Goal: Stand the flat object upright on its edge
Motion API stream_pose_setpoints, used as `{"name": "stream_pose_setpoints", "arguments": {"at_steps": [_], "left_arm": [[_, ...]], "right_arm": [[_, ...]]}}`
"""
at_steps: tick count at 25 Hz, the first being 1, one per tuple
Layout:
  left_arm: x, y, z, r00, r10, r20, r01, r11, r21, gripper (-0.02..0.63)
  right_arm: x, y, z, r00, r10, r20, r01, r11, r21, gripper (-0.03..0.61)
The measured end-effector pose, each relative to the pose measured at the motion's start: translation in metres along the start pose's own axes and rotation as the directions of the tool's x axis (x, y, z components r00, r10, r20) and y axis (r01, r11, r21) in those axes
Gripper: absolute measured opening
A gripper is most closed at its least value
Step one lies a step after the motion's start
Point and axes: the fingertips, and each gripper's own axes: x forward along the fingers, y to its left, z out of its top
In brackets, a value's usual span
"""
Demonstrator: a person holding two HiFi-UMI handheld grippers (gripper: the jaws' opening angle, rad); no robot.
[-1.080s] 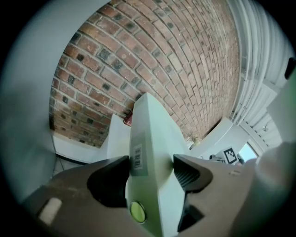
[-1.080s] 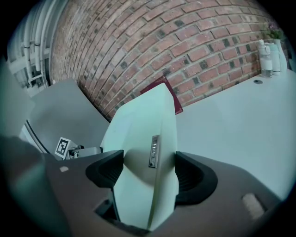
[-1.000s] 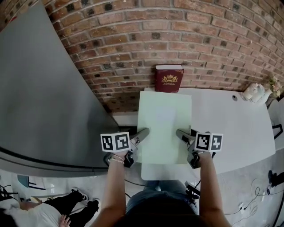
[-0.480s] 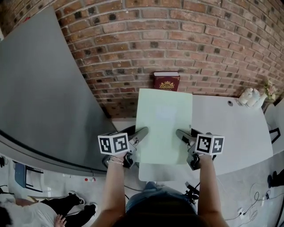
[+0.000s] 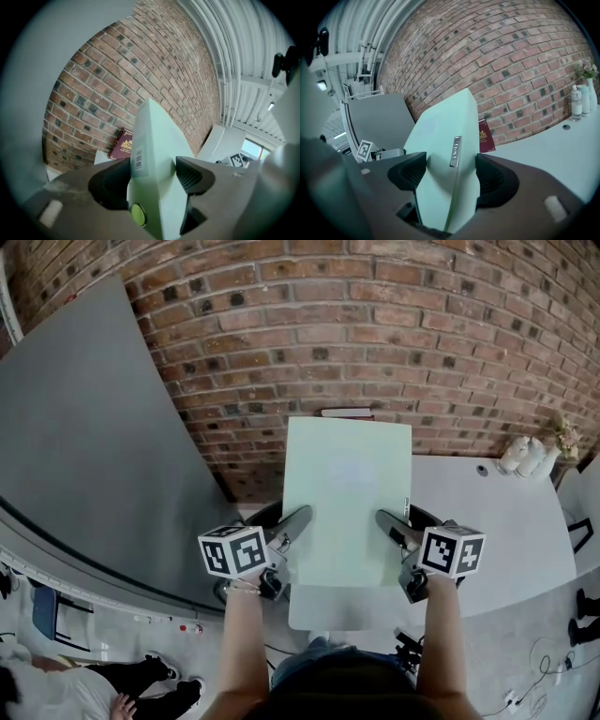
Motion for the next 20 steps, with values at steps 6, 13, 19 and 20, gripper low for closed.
{"name": "stream_pose_setpoints", "arguments": {"at_steps": [6, 13, 19, 20], "left_arm": [[-0.005, -0.011, 0.017, 0.998, -0.016, 0.054, 0.012, 0.998, 0.057, 0.308], [-0.01, -0.021, 0.029, 0.996, -0.019, 0.082, 0.002, 0.98, 0.199, 0.308], [-0.012, -0.03, 0.034, 0.995, -0.032, 0.099, -0.001, 0.948, 0.318, 0.308], [-0.012, -0.032, 0.034, 0.995, -0.031, 0.099, -0.004, 0.941, 0.339, 0.308]], "right_arm": [[-0.005, 0.011, 0.021, 0.998, 0.024, 0.056, -0.019, 0.996, -0.084, 0.333], [-0.01, 0.023, 0.033, 0.996, 0.019, 0.092, 0.002, 0.973, -0.229, 0.328], [-0.015, 0.027, 0.036, 0.992, 0.014, 0.123, 0.025, 0.952, -0.305, 0.328], [-0.016, 0.027, 0.036, 0.992, 0.009, 0.126, 0.032, 0.947, -0.32, 0.327]]}}
